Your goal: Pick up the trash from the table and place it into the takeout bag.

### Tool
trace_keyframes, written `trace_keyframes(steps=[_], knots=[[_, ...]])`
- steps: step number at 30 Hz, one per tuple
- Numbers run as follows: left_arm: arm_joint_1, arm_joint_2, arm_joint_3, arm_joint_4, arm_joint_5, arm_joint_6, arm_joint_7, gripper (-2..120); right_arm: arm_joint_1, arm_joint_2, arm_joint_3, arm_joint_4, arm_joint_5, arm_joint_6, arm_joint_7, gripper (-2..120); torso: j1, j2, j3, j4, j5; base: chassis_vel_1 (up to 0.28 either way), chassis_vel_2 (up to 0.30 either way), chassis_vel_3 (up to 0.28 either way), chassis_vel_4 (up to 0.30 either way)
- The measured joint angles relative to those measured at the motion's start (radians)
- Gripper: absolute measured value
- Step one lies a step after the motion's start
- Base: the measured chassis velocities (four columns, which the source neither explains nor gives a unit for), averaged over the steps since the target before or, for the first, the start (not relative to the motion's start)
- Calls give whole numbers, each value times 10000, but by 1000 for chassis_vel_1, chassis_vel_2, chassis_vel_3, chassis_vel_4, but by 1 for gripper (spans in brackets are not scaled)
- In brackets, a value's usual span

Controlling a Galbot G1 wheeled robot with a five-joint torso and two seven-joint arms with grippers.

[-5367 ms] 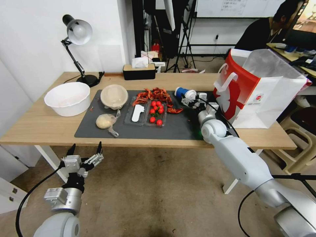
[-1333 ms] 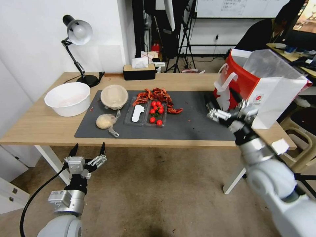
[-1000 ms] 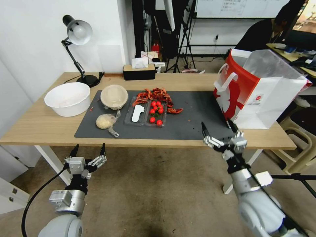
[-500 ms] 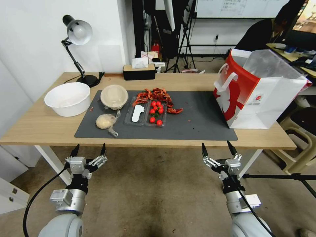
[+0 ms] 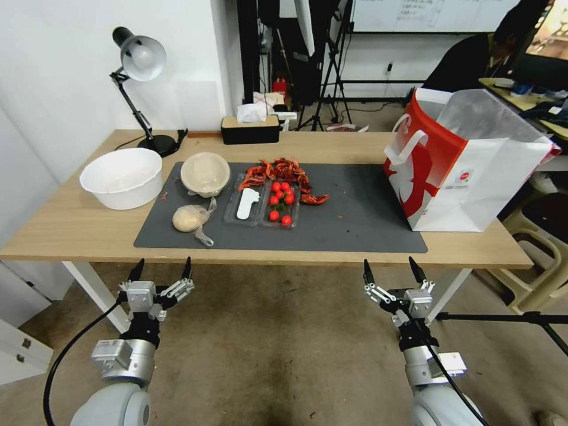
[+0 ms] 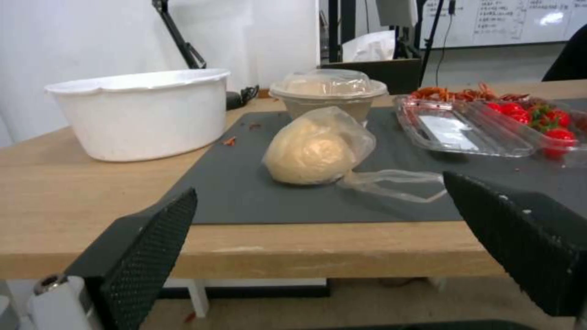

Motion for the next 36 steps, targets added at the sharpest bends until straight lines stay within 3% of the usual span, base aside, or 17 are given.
trace_keyframes(steps=[7,12,24,36], knots=[[-436,286,205,143,-154,-51,-15,100,13,73,-7,0,-39,1,-2,100,0,0,0,0,0,0,0,0,0],[-1181,805,494,532,-912,-28,-70,100,14,128,-11,12,-90,0,-5,100,0,0,0,-1,-1,0,0,0,0],[-3431,2793,1349,2220,-2422,216,214,100,18,328,28,134,-278,-117,16,100,0,0,0,-2,-1,0,0,0,0],[-4700,3734,1811,3756,-3241,708,340,100,182,383,34,111,-305,-304,60,100,0,0,1,0,-2,0,0,0,0]])
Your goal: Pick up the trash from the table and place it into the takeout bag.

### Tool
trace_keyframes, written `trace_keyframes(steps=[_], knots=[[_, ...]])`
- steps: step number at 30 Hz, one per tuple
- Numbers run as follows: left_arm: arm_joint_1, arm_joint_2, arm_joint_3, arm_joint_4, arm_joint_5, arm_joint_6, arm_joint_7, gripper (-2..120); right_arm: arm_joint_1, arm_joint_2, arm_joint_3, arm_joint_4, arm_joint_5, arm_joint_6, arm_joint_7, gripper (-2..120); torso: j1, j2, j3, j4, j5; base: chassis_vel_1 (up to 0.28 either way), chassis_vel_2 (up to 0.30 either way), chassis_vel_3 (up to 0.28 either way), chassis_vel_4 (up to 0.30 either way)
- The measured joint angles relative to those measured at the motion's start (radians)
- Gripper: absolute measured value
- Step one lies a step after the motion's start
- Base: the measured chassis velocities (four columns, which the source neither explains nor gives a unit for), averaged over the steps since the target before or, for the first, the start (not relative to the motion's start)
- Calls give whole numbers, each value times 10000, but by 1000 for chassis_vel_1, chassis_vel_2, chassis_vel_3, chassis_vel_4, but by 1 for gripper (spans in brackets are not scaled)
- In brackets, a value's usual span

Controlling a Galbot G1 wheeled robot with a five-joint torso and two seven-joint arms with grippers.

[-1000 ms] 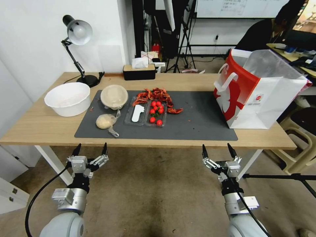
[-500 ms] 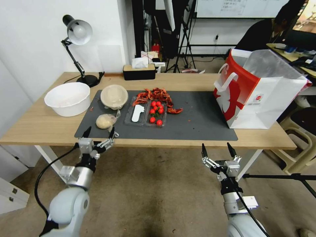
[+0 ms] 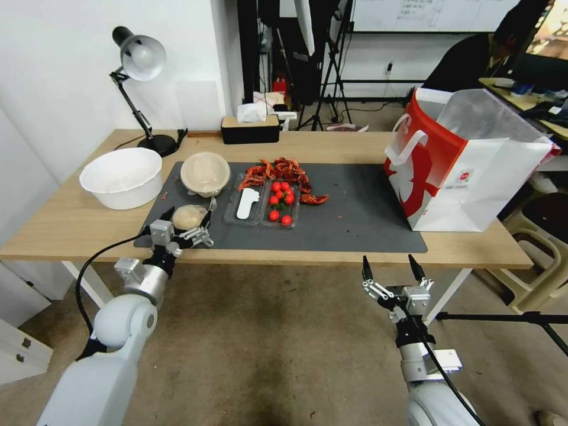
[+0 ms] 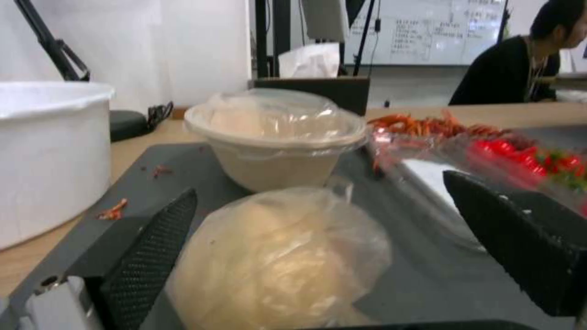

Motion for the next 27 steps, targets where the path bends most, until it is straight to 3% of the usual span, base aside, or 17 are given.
trace_keyframes(steps=[19,21,22,27], knots=[[-258,245,126,377,-197,299,-3,100,85,13,-2,-78,0,-11,18,100,0,0,0,0,2,0,0,0,0],[-289,288,156,434,-222,369,-8,90,95,19,-5,-95,0,-12,19,100,0,0,0,0,0,0,0,0,0],[-332,338,188,494,-255,446,-15,79,104,29,-10,-109,0,-13,21,100,0,1,0,0,2,0,0,0,0],[-441,462,280,667,-272,581,-29,63,104,64,-21,-138,0,-14,31,99,-1,1,0,0,2,0,0,0,0]])
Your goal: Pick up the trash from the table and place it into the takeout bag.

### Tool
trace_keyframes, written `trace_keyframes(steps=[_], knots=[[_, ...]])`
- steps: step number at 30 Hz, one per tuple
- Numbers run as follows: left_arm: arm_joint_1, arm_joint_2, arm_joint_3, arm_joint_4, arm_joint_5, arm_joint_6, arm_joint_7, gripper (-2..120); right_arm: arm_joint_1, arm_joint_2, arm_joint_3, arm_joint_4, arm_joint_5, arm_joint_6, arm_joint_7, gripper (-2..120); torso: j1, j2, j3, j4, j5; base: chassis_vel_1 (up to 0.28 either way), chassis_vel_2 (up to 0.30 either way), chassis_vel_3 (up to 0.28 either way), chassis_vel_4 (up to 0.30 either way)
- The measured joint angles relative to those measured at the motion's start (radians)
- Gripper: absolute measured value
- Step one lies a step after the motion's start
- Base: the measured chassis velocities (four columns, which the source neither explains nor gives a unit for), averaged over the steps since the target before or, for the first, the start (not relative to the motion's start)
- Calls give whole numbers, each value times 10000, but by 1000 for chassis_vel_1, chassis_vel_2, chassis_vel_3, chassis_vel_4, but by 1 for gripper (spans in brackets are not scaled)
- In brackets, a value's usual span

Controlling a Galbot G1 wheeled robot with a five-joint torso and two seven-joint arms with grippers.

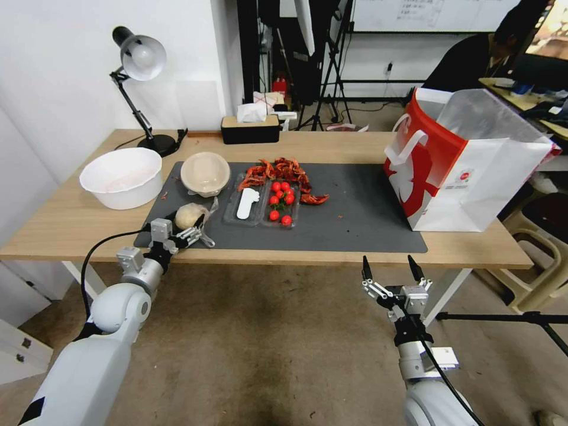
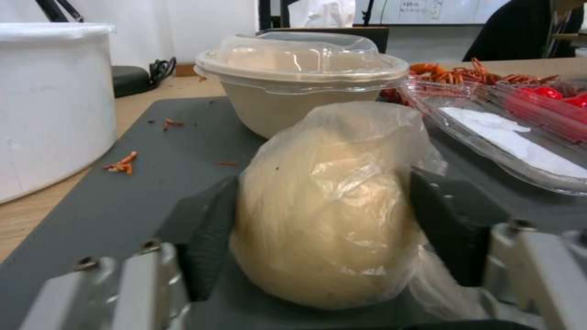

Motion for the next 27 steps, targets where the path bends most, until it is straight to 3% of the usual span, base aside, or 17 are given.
trace_keyframes(steps=[11,16,21,24,27], knots=[[24,182,31,145,167,3,39,21,16,57,-24,-111,-41,37,7,99,0,2,-1,0,1,0,0,0,0],[0,275,129,178,309,-26,138,7,17,80,-26,-150,-53,51,7,99,0,1,-1,0,0,0,0,0,0],[-78,401,204,-217,130,-100,144,5,19,118,-26,-163,-61,67,16,99,0,0,0,0,-2,0,0,0,0],[-369,790,572,-1055,-657,-197,141,5,30,140,-26,-145,-69,68,29,99,0,0,0,0,0,0,0,0,0],[-667,1105,897,-1336,-1045,-202,141,5,23,141,-21,-102,-71,68,34,99,0,0,0,1,-1,0,0,0,0]])
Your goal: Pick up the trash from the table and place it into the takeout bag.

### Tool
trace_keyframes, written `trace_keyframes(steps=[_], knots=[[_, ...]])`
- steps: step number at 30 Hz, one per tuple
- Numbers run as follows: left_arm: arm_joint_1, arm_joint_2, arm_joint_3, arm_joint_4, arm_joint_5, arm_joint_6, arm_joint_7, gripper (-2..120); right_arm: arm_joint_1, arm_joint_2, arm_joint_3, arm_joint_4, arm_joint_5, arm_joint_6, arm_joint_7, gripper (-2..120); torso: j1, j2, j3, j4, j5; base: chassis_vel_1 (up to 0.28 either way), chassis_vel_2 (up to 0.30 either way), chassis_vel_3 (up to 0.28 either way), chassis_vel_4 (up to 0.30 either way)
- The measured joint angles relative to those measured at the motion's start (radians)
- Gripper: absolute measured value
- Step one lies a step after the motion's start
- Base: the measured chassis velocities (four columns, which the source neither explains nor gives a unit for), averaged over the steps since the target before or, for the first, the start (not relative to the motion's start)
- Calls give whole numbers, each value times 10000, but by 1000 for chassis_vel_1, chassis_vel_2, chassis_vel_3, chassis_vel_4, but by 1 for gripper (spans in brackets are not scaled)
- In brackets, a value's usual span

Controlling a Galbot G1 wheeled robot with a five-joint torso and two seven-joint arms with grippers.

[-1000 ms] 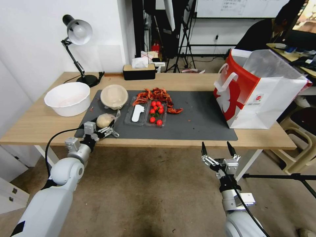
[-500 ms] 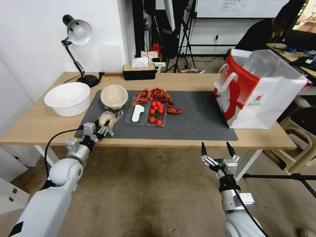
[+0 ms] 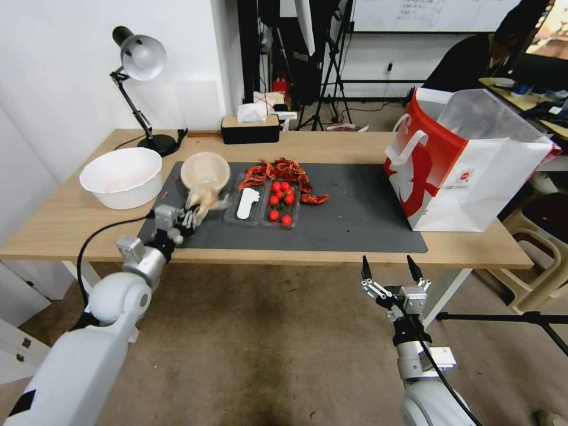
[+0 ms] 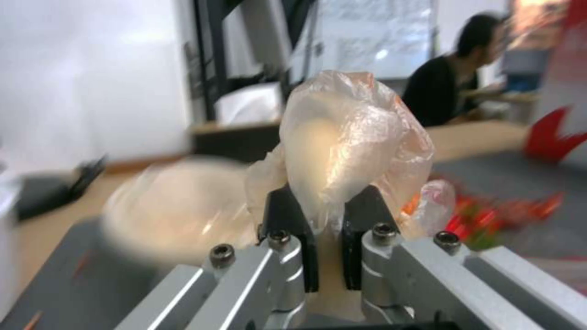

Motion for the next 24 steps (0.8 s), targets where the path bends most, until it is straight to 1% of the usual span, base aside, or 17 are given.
trace_keyframes(steps=[1,2,3,5,6,7,9,10,11,13,14,15,17,18,20,21,24], knots=[[-227,197,239,-125,-215,-2,-1,5,-10,1,5,17,0,0,3,99,0,0,0,0,1,0,0,0,0],[-227,197,239,-125,-215,-2,-1,5,-10,1,5,17,0,0,3,99,0,0,0,0,1,0,0,0,0],[-447,374,451,-205,-409,-4,0,5,-19,2,16,31,-1,-1,8,99,-1,0,0,-1,0,0,0,0,0],[-1455,920,1168,-337,-1121,0,-1,5,-53,4,64,61,-2,-1,23,99,-2,0,0,-1,2,0,0,0,0],[-1455,920,1168,-337,-1121,0,-1,5,-53,4,64,61,-2,-1,23,99,-2,0,0,-1,2,0,0,0,0],[-2167,1174,1650,-328,-1483,2,-4,5,-65,10,87,65,-3,-4,29,99,-1,0,0,-2,2,0,0,0,0],[-3289,1414,2501,-110,-2041,10,-4,5,-57,25,110,82,-12,-23,36,99,-1,0,1,-1,3,0,0,0,0],[-3289,1414,2501,-110,-2041,10,-4,5,-57,25,110,82,-12,-23,36,99,-1,0,1,-1,3,0,0,0,0],[-3850,1441,2974,65,-2259,13,-1,5,-36,39,124,93,-20,-32,40,99,-1,-1,1,0,2,0,0,0,0],[-4928,1347,3920,489,-2529,13,46,5,-10,67,132,96,-42,-57,46,100,-1,-1,1,1,1,0,0,0,0],[-4928,1347,3920,489,-2529,13,46,5,-10,67,132,96,-42,-57,46,100,-1,-1,1,1,1,0,0,0,0],[-5340,1264,4290,651,-2608,15,61,5,-7,77,132,96,-50,-65,46,100,-1,0,1,0,1,0,0,0,0],[-6547,820,5402,1229,-2846,12,82,5,5,119,142,95,-69,-76,52,100,0,-1,2,-4,0,0,0,0,0],[-6547,820,5402,1229,-2846,12,82,5,5,119,142,95,-69,-76,52,100,0,-1,2,-4,0,0,0,0,0],[-7507,264,6204,1807,-2962,1,83,5,5,140,171,76,-80,-88,55,100,0,-1,1,-3,5,0,0,0,0],[-7779,67,6430,2004,-2989,0,88,5,5,145,175,66,-85,-90,56,100,0,-1,2,-3,5,0,0,0,0],[-7996,-105,6609,2173,-3016,0,90,5,8,146,179,57,-90,-93,56,100,0,-1,2,-3,1,0,0,0,0]])
